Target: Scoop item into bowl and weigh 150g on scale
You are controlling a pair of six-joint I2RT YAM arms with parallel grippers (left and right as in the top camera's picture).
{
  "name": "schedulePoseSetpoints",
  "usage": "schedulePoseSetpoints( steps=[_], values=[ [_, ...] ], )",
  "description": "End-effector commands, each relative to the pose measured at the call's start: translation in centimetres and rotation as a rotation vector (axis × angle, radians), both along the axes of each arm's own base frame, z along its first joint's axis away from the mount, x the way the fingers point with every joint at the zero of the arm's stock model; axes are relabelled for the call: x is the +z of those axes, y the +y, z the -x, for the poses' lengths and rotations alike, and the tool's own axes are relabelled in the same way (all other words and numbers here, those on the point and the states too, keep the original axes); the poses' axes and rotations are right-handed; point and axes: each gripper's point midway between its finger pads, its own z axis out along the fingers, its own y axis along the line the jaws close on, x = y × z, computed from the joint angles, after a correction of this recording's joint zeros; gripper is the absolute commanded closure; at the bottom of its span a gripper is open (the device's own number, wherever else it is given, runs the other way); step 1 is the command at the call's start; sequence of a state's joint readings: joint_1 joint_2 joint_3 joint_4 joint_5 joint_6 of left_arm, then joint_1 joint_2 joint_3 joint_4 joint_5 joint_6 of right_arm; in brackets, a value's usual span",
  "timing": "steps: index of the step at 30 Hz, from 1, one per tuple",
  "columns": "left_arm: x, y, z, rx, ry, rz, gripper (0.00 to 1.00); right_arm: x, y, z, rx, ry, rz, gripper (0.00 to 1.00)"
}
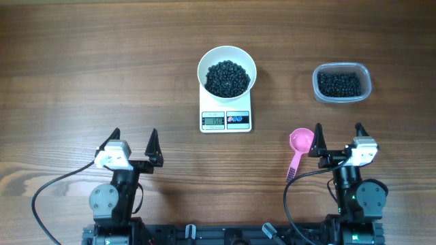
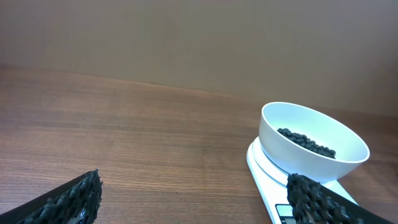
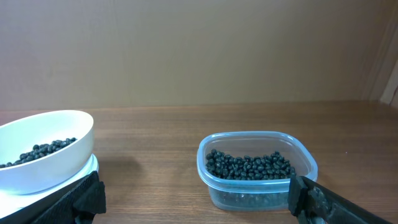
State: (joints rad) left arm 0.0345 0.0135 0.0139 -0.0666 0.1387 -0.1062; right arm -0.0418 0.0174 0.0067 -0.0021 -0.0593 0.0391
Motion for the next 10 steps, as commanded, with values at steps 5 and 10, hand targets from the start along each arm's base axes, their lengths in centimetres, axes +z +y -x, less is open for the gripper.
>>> schedulePoseSetpoints(
  steps=[5,10],
  values=[
    [-0.13,0.02,0.01,0.001,-0.005,-0.021,0.00,0.23,0.27,0.05,0.013,-0.012,0.012,0.00],
    [-0.13,0.02,0.01,0.001,-0.005,-0.021,0.00,0.23,0.27,0.05,0.013,-0.012,0.013,0.00]
  ],
)
